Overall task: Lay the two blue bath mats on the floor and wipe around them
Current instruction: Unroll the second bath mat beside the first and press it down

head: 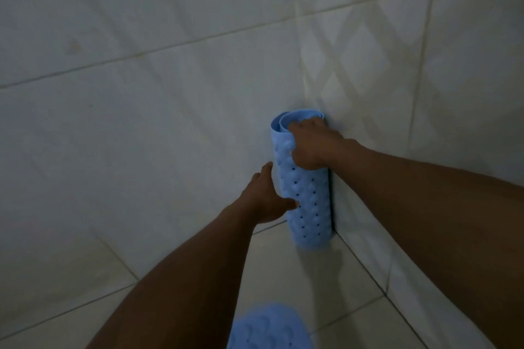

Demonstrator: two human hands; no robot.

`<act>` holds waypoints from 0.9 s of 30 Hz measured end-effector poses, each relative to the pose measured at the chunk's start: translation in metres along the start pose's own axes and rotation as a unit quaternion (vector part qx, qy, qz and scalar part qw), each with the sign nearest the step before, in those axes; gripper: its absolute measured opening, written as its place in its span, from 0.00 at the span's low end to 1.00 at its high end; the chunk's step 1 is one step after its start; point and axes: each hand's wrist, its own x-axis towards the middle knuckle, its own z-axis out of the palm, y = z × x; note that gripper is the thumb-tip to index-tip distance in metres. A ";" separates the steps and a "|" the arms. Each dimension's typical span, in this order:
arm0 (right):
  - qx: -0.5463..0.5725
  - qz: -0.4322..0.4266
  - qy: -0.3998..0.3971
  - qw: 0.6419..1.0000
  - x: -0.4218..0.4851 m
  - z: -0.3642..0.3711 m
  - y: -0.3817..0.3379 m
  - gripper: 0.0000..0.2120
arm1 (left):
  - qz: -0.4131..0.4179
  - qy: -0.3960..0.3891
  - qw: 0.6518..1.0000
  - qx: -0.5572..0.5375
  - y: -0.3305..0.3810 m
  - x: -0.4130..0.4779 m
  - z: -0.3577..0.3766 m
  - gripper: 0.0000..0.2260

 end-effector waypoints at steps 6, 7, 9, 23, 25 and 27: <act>-0.047 -0.054 0.028 0.997 -0.013 0.004 -0.002 0.20 | -0.052 0.003 0.994 -0.091 -0.006 0.002 0.018 0.53; -0.052 -0.068 0.037 0.996 -0.019 0.006 -0.004 0.20 | -0.056 0.006 0.993 -0.108 -0.006 -0.001 0.020 0.54; -0.037 -0.099 0.066 0.992 -0.033 0.013 -0.010 0.20 | -0.060 0.015 0.989 -0.136 -0.007 -0.007 0.023 0.56; 0.282 -0.268 0.076 0.918 -0.160 -0.019 -0.140 0.11 | -0.071 -0.032 0.971 -0.226 -0.109 -0.210 -0.028 0.30; 0.372 -0.232 0.035 0.898 -0.159 -0.002 -0.183 0.12 | -0.167 -0.050 0.946 -0.273 -0.141 -0.253 -0.049 0.30; 0.499 -0.156 0.009 0.852 -0.158 0.027 -0.231 0.09 | -0.253 -0.024 0.921 -0.294 -0.178 -0.298 -0.067 0.33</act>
